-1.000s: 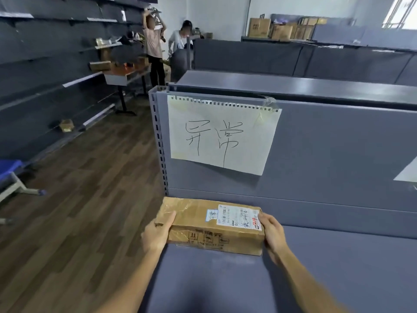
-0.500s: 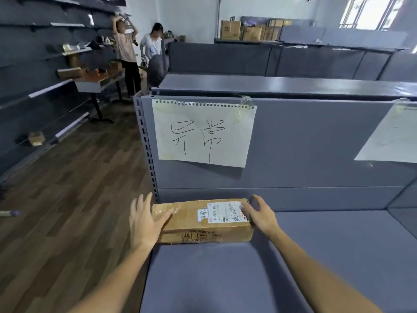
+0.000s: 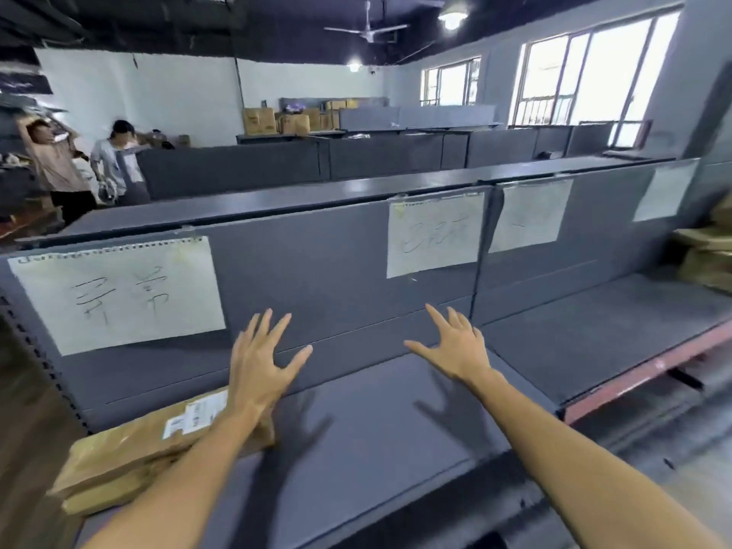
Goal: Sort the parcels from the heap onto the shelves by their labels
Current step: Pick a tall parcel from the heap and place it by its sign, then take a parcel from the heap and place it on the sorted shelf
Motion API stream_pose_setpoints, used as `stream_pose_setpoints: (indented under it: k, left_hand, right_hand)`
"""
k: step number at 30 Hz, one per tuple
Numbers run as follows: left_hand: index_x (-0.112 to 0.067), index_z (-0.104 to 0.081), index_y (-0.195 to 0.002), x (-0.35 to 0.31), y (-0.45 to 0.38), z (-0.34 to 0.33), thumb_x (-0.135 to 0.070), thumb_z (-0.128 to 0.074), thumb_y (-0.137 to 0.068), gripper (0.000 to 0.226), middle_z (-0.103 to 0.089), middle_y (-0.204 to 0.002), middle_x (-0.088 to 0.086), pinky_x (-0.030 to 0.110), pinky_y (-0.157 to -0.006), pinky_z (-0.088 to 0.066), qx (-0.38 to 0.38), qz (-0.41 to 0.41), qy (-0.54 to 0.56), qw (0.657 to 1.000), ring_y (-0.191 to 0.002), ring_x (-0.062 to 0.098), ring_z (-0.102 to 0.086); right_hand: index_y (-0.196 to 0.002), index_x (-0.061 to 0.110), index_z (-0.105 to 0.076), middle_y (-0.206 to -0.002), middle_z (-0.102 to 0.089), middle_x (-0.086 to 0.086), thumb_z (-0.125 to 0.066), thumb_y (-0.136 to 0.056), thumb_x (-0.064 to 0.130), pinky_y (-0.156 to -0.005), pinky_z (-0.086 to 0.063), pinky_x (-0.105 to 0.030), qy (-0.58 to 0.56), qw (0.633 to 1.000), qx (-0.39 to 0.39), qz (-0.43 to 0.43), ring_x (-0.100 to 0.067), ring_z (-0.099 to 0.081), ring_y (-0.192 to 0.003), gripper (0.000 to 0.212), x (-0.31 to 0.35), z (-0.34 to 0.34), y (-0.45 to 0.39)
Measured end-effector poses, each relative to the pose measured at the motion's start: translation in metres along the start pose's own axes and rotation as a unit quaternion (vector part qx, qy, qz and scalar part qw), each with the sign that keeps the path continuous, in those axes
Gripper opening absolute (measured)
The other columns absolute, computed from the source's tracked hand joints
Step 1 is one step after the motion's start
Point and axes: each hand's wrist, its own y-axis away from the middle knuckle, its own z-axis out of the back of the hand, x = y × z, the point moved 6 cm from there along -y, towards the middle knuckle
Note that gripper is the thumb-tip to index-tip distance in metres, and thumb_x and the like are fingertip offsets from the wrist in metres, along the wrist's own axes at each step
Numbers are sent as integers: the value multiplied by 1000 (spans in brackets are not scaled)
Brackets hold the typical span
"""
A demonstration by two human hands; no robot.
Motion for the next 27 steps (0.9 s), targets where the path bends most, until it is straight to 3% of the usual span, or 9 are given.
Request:
stream_pose_setpoints:
  k: [8, 14, 22, 27]
  left_hand:
    - [-35, -29, -156, -297, -51, -173, -87, -19, -75, 97, -12, -168, -1, 44, -126, -5, 116, -115, 56, 985, -155, 18, -5]
    - [-33, -29, -157, -512, -50, -281, -88, -15, -73, 101, -16, -167, 5, 47, -124, -9, 183, -226, 91, 953, -155, 22, -8]
    - [-29, -27, -157, -696, -88, -420, -88, -26, -77, 99, -17, -167, 8, 44, -125, -9, 224, -286, 154, 919, -155, 24, -8]
    - [-28, -25, -158, -798, -134, -510, -72, -43, -90, 83, -17, -167, 9, 45, -124, -7, 240, -306, 182, 903, -155, 24, -9]
  right_hand:
    - [-159, 35, -17, -165, -22, -14, -47, -84, 80, -119, -24, -51, 51, 983, -71, -164, -29, -19, -152, 92, -288, 143, 58]
    - [-156, 36, -24, -159, -35, -11, -45, -78, 85, -116, -31, -51, 53, 956, -130, -258, -30, -29, -148, 95, -439, 214, 105]
    - [-157, 36, -22, -159, -35, -7, -46, -79, 83, -114, -34, -47, 78, 918, -157, -355, -26, -27, -148, 94, -627, 266, 113]
    - [-158, 31, -22, -157, -37, -6, -52, -83, 78, -112, -36, -47, 110, 902, -157, -386, -28, -31, -147, 94, -718, 313, 67]
